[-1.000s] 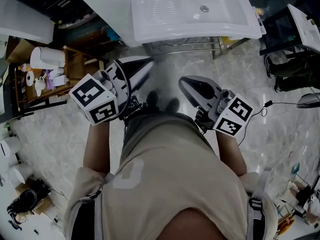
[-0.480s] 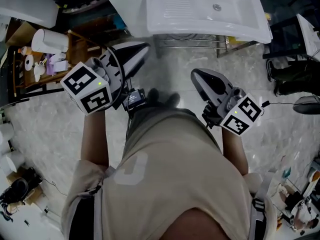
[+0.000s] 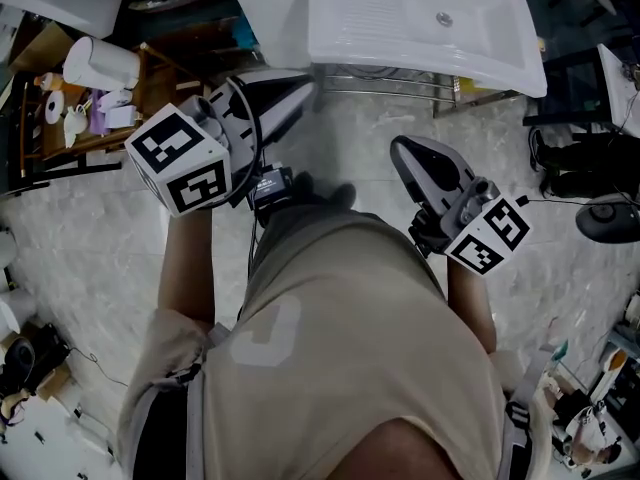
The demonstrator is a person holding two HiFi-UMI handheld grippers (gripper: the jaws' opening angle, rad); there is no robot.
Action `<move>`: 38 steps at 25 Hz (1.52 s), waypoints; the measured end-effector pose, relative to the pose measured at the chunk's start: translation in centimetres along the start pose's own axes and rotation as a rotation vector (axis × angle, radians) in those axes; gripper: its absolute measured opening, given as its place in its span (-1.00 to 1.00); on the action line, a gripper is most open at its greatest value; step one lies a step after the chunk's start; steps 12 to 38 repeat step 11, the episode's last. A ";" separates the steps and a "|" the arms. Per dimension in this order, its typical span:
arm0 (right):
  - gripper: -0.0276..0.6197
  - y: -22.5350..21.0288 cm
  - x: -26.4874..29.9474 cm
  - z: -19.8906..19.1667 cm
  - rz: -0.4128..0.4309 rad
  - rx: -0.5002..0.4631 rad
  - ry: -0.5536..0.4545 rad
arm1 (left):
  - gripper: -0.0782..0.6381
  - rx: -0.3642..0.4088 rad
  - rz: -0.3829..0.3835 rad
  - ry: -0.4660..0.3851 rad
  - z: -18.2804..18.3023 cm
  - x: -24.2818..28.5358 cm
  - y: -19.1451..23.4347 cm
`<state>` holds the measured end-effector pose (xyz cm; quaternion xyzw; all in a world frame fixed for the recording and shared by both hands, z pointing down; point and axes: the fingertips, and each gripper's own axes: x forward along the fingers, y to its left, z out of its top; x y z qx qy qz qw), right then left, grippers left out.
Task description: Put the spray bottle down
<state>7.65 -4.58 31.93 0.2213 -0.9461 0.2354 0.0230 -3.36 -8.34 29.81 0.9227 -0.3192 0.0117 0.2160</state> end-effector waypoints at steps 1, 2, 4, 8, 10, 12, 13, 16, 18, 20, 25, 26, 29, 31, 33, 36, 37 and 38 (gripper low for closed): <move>-0.86 0.1 0.1 0.0 0.005 0.000 0.001 | -0.75 -0.001 0.002 -0.001 0.1 -0.1 0.0; -0.86 0.2 0.3 0.0 0.009 0.000 0.002 | -0.75 -0.003 0.005 -0.002 0.1 -0.1 0.1; -0.86 0.3 0.5 0.1 0.017 0.001 0.002 | -0.75 -0.007 0.013 0.000 0.2 -0.2 0.2; -0.86 0.4 0.5 0.2 0.023 0.001 0.005 | -0.76 0.004 0.014 0.007 0.1 0.3 0.2; -0.86 0.3 0.4 0.2 0.018 -0.001 0.006 | -0.75 0.004 0.003 0.009 -0.1 0.6 0.2; -0.86 0.3 0.4 0.2 0.015 -0.002 0.006 | -0.76 0.004 -0.002 0.009 -0.2 0.8 0.2; -0.86 0.3 0.4 0.2 0.015 -0.002 0.006 | -0.76 0.004 -0.002 0.009 -0.2 0.8 0.2; -0.86 0.3 0.4 0.2 0.015 -0.002 0.006 | -0.76 0.004 -0.002 0.009 -0.2 0.8 0.2; -0.86 0.3 0.4 0.2 0.015 -0.002 0.006 | -0.76 0.004 -0.002 0.009 -0.2 0.8 0.2; -0.86 0.3 0.4 0.2 0.015 -0.002 0.006 | -0.76 0.004 -0.002 0.009 -0.2 0.8 0.2; -0.86 0.3 0.4 0.2 0.015 -0.002 0.006 | -0.76 0.004 -0.002 0.009 -0.2 0.8 0.2; -0.86 0.3 0.4 0.2 0.015 -0.002 0.006 | -0.76 0.004 -0.002 0.009 -0.2 0.8 0.2; -0.86 0.3 0.4 0.2 0.015 -0.002 0.006 | -0.76 0.004 -0.002 0.009 -0.2 0.8 0.2; -0.86 0.3 0.4 0.2 0.015 -0.002 0.006 | -0.76 0.004 -0.002 0.009 -0.2 0.8 0.2; -0.86 0.3 0.4 0.2 0.015 -0.002 0.006 | -0.76 0.004 -0.002 0.009 -0.2 0.8 0.2; -0.86 0.3 0.4 0.2 0.015 -0.002 0.006 | -0.76 0.004 -0.002 0.009 -0.2 0.8 0.2; -0.86 0.3 0.4 0.2 0.015 -0.002 0.006 | -0.76 0.004 -0.002 0.009 -0.2 0.8 0.2; -0.86 0.3 0.4 0.2 0.015 -0.002 0.006 | -0.76 0.004 -0.002 0.009 -0.2 0.8 0.2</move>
